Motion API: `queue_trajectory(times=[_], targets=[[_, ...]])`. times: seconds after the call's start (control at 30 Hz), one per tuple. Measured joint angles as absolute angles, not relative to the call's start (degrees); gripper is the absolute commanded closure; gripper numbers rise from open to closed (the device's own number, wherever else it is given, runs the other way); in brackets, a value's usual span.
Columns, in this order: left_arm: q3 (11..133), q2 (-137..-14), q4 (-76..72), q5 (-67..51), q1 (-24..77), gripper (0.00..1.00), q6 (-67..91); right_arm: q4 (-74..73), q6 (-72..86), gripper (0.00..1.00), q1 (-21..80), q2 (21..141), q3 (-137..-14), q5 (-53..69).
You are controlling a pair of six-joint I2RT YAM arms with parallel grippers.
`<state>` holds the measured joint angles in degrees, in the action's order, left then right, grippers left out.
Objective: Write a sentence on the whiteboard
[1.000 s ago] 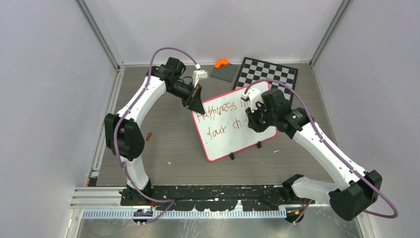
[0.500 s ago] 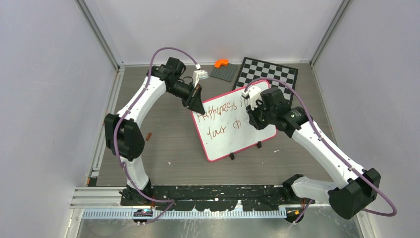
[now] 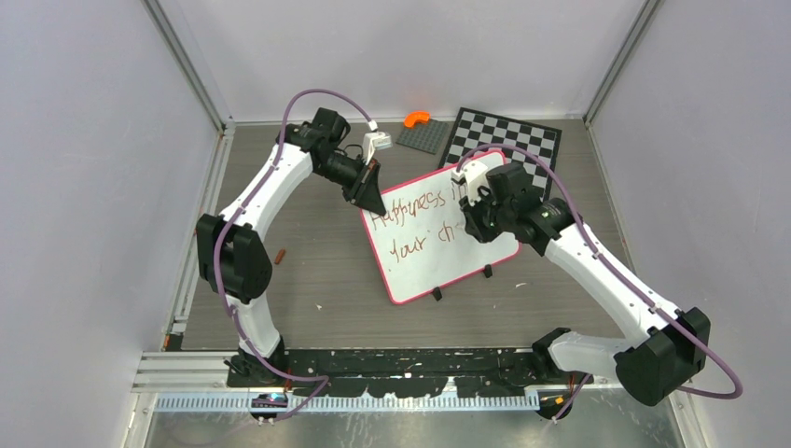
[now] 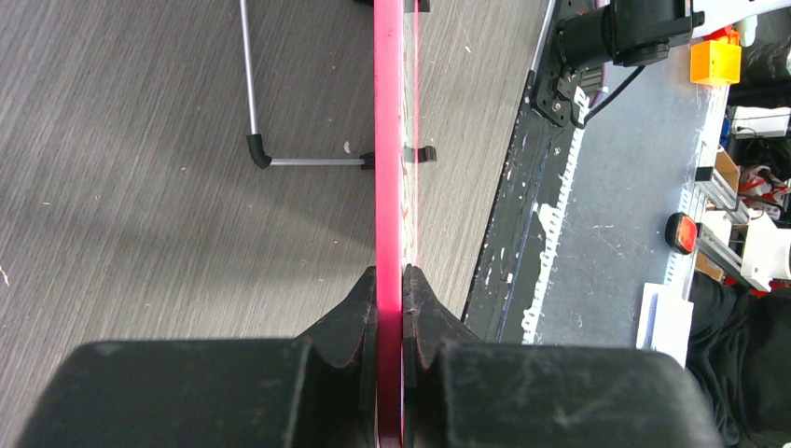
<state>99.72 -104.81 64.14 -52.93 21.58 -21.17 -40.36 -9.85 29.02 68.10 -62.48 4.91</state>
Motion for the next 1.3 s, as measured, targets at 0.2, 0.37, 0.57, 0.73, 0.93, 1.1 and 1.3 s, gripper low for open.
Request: queue_trajectory(times=[0.2,0.37,0.57,0.73,0.93,1.1,1.3], targets=[[99.53,-104.64,64.12,-52.90,21.58,1.00,-21.17,-40.62,-10.24,1.00,29.02,68.31,-62.46,5.65],[99.53,-104.64,64.12,-52.90,21.58,1.00,-21.19,-41.41,-11.05,1.00,29.02,68.31,-62.08,5.56],[99.53,-104.64,64.12,-52.90,21.58,1.00,-21.19,-42.74,-12.40,1.00,29.02,68.75,-62.02,3.84],[99.53,-104.64,64.12,-52.90,21.58,1.00,-21.15,-43.11,-12.64,1.00,29.02,68.75,-62.04,1.41],[99.53,-104.64,64.14,-52.90,21.58,1.00,-21.17,-43.05,-11.94,1.00,29.02,68.75,-62.54,0.86],[99.50,-104.64,64.14,-52.90,21.58,1.00,-21.17,-42.83,-11.42,1.00,29.02,68.75,-63.44,1.21],[99.50,-104.64,64.14,-52.90,21.58,1.00,-21.19,-41.89,-10.37,1.00,29.02,68.93,-64.47,2.50]])
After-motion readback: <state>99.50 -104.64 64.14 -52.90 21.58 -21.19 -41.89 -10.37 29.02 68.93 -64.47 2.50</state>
